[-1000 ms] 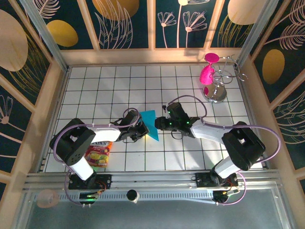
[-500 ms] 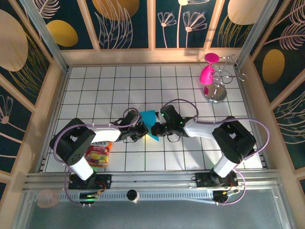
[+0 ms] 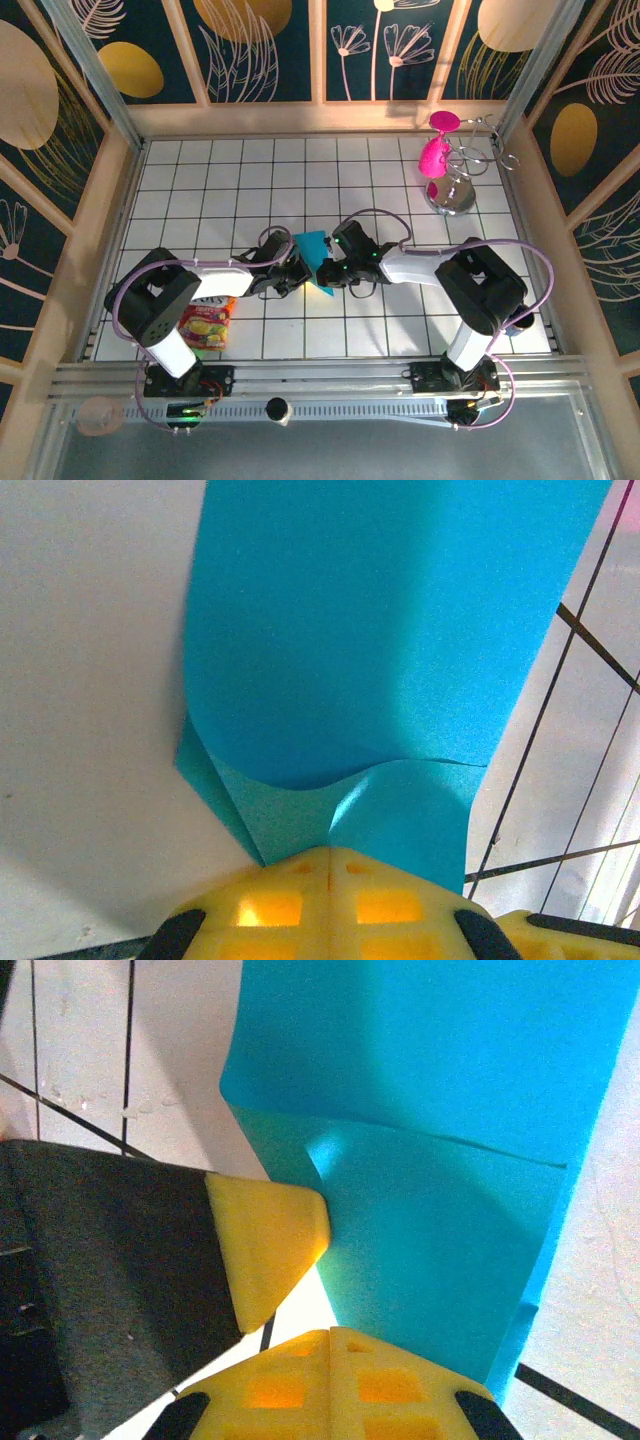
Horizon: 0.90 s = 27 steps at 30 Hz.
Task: Fold a paper plane with a square sheet of paper (pick it up from the middle)
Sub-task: Third fold the triangle at the center of the table.
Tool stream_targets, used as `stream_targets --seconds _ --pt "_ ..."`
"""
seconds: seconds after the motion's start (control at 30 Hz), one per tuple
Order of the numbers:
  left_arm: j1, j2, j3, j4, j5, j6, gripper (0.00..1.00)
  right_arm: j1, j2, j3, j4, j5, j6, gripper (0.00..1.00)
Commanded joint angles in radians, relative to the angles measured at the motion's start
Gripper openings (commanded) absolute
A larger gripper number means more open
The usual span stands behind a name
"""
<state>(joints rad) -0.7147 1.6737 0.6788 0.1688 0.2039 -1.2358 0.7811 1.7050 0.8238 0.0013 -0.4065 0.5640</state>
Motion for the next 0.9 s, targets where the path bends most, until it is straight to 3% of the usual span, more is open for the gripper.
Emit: stream_targets --seconds 0.0,0.87 --pt "-0.004 0.034 -0.015 -0.061 -0.027 -0.017 0.04 0.009 0.019 0.017 -0.045 -0.014 -0.012 0.00" --pt "-0.004 0.065 -0.017 -0.086 -0.038 -0.008 0.03 0.020 0.049 0.016 -0.117 0.058 -0.064 0.00"
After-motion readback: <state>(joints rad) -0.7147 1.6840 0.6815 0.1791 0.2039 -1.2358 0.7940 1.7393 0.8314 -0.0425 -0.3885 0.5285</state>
